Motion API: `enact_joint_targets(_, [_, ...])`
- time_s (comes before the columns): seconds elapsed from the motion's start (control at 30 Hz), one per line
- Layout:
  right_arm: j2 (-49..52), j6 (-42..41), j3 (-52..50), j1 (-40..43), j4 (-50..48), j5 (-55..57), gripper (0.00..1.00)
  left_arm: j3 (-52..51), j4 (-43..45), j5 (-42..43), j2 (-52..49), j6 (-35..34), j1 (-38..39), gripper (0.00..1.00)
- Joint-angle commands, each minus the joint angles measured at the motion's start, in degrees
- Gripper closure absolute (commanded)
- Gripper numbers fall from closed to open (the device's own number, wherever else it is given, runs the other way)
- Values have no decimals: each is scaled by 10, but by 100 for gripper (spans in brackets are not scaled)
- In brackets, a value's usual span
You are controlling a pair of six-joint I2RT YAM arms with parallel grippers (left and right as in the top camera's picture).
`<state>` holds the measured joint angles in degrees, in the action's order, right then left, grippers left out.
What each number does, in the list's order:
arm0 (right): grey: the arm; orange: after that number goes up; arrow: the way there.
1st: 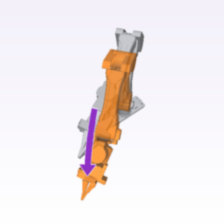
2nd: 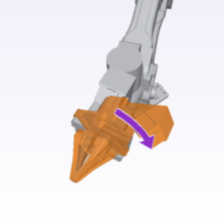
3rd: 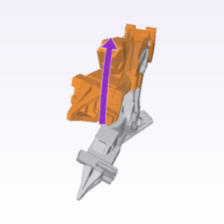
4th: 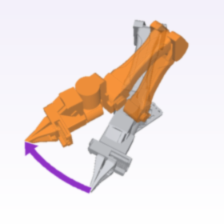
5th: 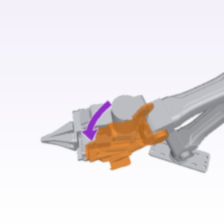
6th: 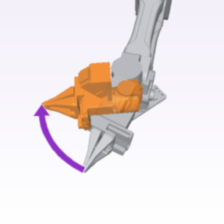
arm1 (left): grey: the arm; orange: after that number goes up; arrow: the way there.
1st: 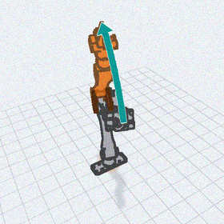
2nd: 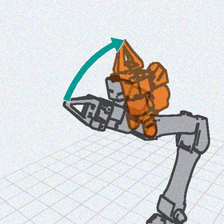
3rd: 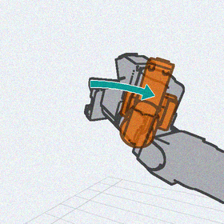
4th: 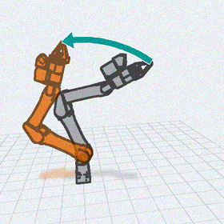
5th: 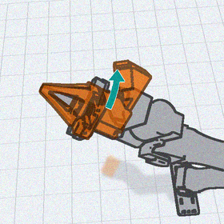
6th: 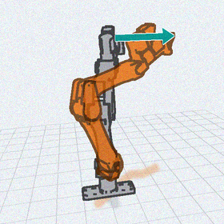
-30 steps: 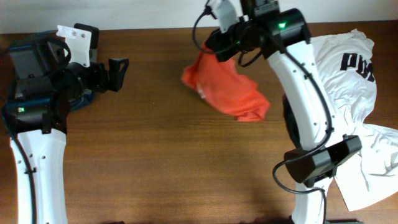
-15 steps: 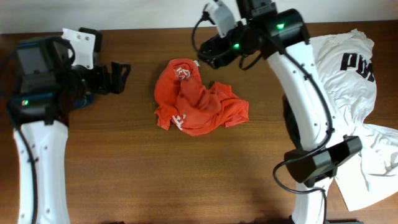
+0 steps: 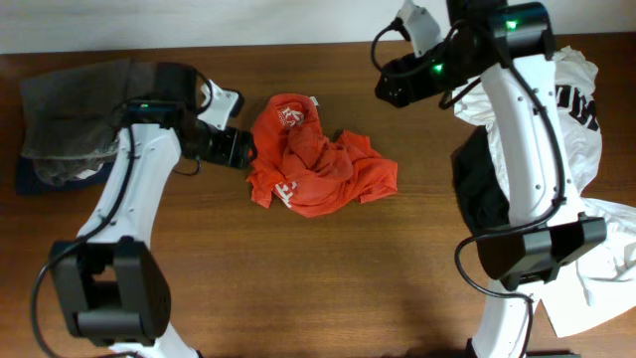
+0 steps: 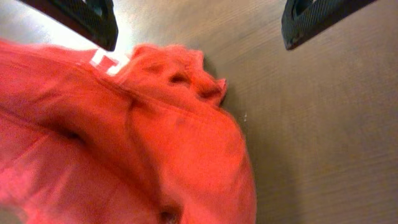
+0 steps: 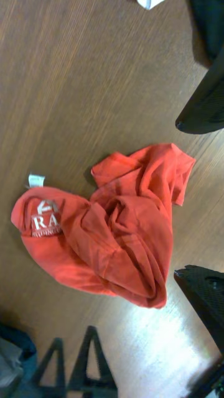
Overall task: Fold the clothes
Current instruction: 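Reach the left gripper to the orange shirt and grasp its edge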
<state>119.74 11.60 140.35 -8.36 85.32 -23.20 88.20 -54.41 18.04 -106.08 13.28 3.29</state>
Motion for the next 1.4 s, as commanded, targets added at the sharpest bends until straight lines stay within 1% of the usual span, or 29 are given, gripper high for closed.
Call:
enact_joint_targets(0.0, [-16,0,12,10,0,8,26,8,-42,-57,-8,1,2,17])
enact_joint_targets(0.1, [-9,2,11,10,-2,15,24,7,-75,-59,-6,1,4,21])
enact_joint_targets(0.27, [0,2,-2,10,-17,27,23,-21,-73,-59,-7,20,32,22])
enact_joint_targets(0.33, [3,2,-6,11,-20,27,24,-43,-60,-63,-7,36,52,22])
enact_joint_targets(0.53, [6,2,-6,14,-22,27,23,-67,-8,-76,-7,36,82,22])
enact_joint_targets(0.77, [6,2,-6,14,-22,27,23,-93,44,-85,-9,36,87,22])
enact_joint_targets(0.83, [6,2,-6,14,-23,27,23,-104,69,-84,-9,36,90,26])
enact_joint_targets(1.03, [6,2,-6,14,-28,27,23,-125,96,-84,-9,35,106,34])
enact_joint_targets(1.13, [6,2,-6,14,-29,27,23,-132,110,-84,-9,35,112,42])
enact_joint_targets(1.17, [6,2,-6,14,-29,27,23,-132,116,-85,-11,35,116,47])
enact_joint_targets(1.27, [6,2,-6,14,-28,27,23,-132,129,-85,-24,35,121,51])
enact_joint_targets(1.37, [6,2,-6,14,-28,27,23,-132,134,-90,-37,35,121,61])
